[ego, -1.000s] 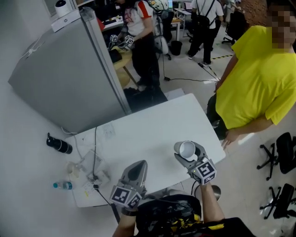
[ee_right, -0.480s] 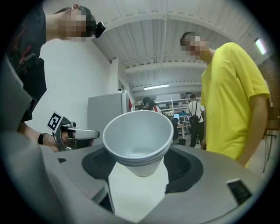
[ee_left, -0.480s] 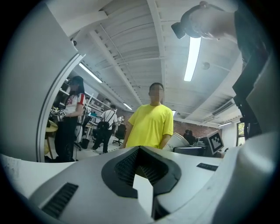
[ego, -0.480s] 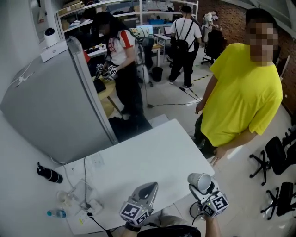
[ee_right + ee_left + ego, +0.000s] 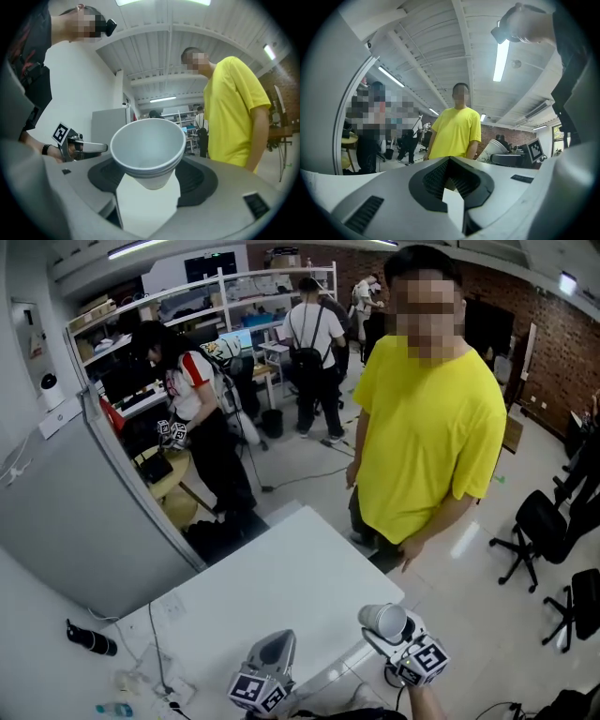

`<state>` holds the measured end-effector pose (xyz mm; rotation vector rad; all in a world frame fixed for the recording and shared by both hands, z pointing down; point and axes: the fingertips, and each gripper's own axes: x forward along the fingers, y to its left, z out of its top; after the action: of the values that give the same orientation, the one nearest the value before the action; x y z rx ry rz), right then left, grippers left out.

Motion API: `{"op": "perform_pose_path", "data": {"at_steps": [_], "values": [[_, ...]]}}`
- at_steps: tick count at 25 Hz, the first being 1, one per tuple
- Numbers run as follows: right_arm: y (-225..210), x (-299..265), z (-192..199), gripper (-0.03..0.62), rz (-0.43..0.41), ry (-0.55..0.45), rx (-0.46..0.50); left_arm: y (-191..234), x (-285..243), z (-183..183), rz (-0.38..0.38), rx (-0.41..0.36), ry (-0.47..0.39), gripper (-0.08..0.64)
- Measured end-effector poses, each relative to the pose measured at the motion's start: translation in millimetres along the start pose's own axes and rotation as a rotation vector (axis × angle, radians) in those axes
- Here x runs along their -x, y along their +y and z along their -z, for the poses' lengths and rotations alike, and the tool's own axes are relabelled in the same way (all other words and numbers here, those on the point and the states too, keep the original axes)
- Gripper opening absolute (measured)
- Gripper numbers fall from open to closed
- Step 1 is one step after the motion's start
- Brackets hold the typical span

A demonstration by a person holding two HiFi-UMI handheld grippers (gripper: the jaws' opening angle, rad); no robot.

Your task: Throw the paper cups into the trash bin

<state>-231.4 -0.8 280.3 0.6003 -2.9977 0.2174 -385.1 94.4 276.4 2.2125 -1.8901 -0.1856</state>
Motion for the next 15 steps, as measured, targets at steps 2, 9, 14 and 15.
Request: {"op": "perform_pose_path", "data": {"at_steps": [2,9,14,15], "values": [[-15,13,-16,0.336,-0.001,-0.023,0.017,-17,-15,-8,-0.005,-0.008,-0.014,0.002],[-48,76,-38,0.336,0.002,-0.068,0.09,-90,-47,-5,0.011,-0.03,-0.002,0.002],[-81,132,-41,0.336,0.069,-0.097,0.085,-152,-82,12,0.093,-0.038,0.022,0.002],[-87,143,-41,0.336,0.089,-0.1,0.081,-164,-88,14,0.116,-0.042,0.028,0.002]]}}
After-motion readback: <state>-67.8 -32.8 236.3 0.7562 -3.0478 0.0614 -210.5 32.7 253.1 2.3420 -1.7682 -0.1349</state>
